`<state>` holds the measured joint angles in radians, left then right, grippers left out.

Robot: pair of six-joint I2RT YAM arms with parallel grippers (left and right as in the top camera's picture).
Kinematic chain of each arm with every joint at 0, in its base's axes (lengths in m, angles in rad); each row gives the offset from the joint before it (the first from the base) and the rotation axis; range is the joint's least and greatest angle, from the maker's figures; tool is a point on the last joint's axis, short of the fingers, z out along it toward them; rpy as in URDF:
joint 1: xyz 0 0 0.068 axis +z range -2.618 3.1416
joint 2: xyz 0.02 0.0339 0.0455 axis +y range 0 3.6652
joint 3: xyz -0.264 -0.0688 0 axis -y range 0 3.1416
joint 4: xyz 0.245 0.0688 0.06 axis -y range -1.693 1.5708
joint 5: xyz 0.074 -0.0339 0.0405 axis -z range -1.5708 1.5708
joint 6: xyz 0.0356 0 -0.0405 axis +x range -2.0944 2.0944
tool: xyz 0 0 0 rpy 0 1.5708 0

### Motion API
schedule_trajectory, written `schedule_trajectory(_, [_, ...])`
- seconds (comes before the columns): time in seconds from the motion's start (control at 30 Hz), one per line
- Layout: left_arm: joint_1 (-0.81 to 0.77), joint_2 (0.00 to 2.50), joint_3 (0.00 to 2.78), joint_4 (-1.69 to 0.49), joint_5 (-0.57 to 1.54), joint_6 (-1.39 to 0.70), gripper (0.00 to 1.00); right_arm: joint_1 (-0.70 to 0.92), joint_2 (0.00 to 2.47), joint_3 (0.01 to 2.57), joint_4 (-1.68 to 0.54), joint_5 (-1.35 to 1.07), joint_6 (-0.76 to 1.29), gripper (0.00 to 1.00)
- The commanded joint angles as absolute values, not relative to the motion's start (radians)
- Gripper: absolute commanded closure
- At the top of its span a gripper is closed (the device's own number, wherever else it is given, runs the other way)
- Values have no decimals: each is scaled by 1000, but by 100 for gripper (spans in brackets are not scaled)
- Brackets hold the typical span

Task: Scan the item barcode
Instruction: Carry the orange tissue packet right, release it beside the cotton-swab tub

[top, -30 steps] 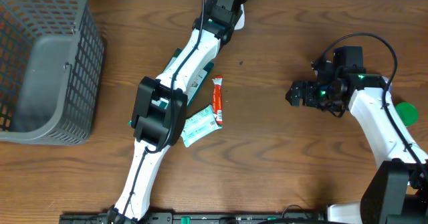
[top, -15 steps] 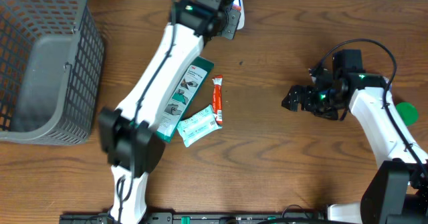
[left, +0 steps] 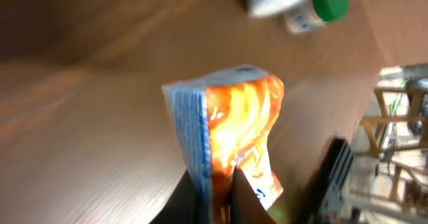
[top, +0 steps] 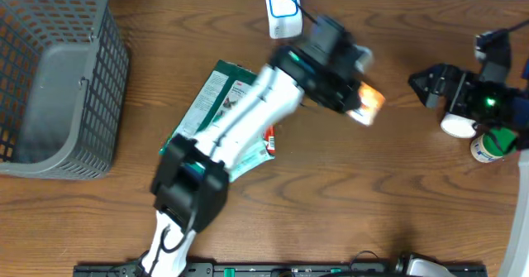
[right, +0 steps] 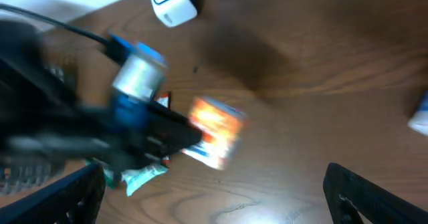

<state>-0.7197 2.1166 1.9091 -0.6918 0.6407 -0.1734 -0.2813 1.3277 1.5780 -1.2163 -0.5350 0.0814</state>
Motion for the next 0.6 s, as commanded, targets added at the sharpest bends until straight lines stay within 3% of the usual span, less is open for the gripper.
schedule_trajectory(0.0, [-844, 2165, 1831, -517, 540, -278, 92, -302, 1307, 1584, -1234, -548, 96, 1])
schedule_trajectory(0.13, [-935, 2246, 1825, -351, 453, -326, 92, -301, 1307, 1583, -1253, -547, 82, 1])
schedule_trajectory(0.2, [-973, 2285, 1825, -278, 451, -327, 83, -302, 1307, 1583, -1258, -547, 63, 1])
schedule_trajectory(0.3, [-1009, 2317, 1825, -200, 451, -327, 36, -301, 1307, 1583, -1258, -547, 46, 1])
schedule_trajectory(0.33, [-1013, 2318, 1825, -188, 450, -325, 29, -301, 1307, 1583, -1261, -547, 46, 1])
schedule_trajectory(0.43, [-1000, 2298, 1826, -168, 431, -308, 19, -301, 1307, 1583, -1273, -547, 46, 1])
schedule_trajectory(0.57, [-960, 2254, 1826, -210, 388, -275, 18, -301, 1307, 1583, -1289, -548, 47, 1])
